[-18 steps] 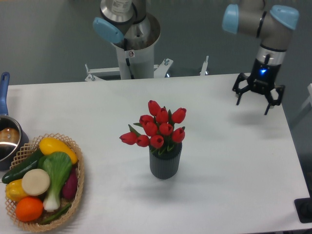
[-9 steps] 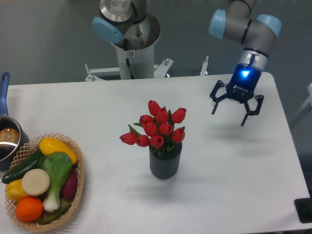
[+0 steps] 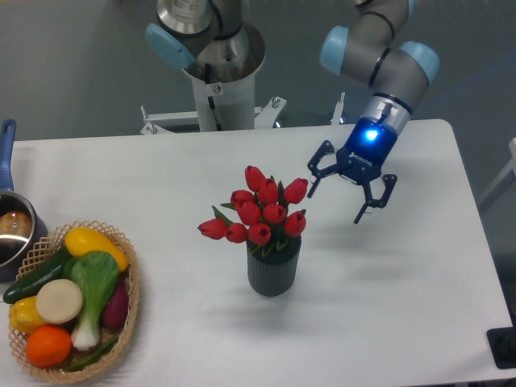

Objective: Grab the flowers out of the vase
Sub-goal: 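Lower the gripper around the tulip stems above the vase rim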

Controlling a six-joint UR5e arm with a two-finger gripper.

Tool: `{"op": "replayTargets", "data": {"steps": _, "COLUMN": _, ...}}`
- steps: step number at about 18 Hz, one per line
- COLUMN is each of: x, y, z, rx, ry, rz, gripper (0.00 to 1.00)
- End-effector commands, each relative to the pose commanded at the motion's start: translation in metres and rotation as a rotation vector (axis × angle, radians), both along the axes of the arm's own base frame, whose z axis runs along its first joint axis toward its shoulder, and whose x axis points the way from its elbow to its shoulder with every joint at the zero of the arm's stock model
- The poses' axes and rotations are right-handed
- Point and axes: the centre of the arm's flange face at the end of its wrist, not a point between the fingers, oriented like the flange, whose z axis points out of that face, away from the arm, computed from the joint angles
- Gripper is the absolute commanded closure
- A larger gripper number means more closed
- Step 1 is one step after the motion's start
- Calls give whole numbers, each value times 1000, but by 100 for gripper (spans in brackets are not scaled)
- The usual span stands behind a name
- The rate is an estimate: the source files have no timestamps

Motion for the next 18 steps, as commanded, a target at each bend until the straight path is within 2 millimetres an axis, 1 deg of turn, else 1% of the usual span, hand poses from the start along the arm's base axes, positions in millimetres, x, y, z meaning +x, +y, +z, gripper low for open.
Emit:
{"op": "replayTargets", "data": {"steps": 1, "x": 3, "y": 2, "z": 4, "rx": 2, "ry": -1, "rz": -1, "gripper": 0}}
{"op": "replayTargets", "data": {"steps": 3, "x": 9, "y": 9, "z": 4, "rx": 1, "ry": -14, "rz": -13, "gripper": 0}}
{"op": "replayTargets", "data": {"steps": 11, "x": 40, "y": 49, "z": 5, "rx": 3, "ry": -16, "rz": -105, "gripper": 0}}
{"op": "replayTargets", "data": {"steps": 15, "x": 48, "y": 60, "z": 3, "rx": 9, "ry": -21, "rz": -132, "gripper": 0}}
{"op": "replayTargets", "data": {"steps": 18, "x": 51, "y": 63, "z": 3, "rx": 14, "ry": -22, "rz": -139, "gripper": 0}}
